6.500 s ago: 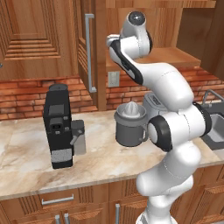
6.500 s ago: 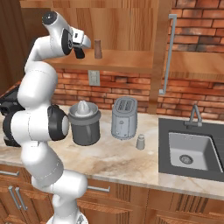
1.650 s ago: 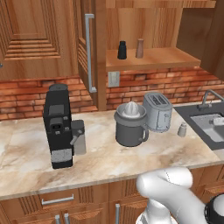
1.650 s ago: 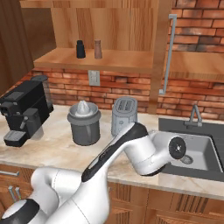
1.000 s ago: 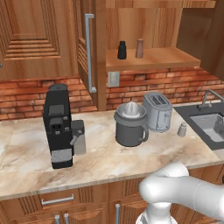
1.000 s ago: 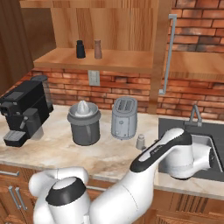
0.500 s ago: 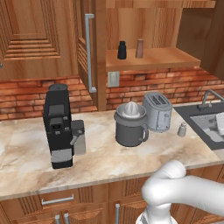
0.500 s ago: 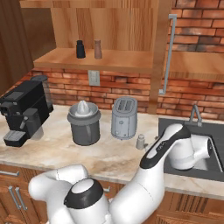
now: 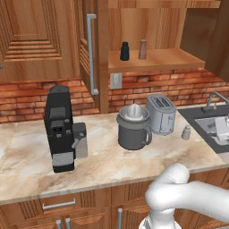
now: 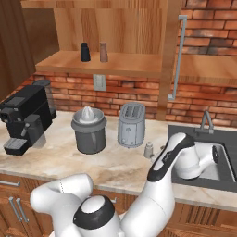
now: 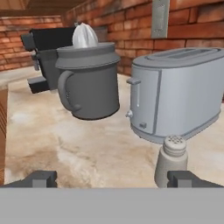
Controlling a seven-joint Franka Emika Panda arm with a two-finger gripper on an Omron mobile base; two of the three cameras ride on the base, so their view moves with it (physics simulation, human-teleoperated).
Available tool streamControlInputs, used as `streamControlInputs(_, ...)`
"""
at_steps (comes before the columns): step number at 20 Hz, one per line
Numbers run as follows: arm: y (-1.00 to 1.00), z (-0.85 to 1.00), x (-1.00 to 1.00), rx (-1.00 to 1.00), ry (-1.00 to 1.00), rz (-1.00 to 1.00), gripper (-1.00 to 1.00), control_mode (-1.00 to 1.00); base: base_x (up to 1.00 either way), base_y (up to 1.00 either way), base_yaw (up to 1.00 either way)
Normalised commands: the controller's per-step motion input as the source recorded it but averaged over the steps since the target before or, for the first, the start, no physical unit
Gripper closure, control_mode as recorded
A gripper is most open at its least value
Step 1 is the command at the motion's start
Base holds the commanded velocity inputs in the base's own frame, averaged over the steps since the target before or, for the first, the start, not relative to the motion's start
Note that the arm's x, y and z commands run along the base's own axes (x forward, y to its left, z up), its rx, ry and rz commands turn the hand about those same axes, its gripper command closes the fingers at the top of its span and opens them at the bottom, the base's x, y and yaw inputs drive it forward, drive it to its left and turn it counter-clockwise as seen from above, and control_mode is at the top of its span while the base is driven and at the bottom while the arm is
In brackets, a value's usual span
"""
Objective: There are various items on the counter. Only move the condiments/shakers into the cabinet.
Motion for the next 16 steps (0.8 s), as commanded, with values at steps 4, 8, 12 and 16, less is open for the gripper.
streamControlInputs(4, 0.11, -0.07, 0.23, 0.00, 0.00, 0.00, -1.00, -1.00, 0.00, 0.00, 0.00)
streamControlInputs(8, 0.09, -0.09, 0.35, 0.00, 0.00, 0.00, -1.00, -1.00, 0.00, 0.00, 0.00)
streamControlInputs(12, 0.02, -0.17, 0.29, 0.00, 0.00, 0.00, -1.00, -1.00, 0.00, 0.00, 0.00)
streamControlInputs(16, 0.03, -0.19, 0.24, 0.00, 0.00, 0.00, -1.00, -1.00, 0.00, 0.00, 0.00)
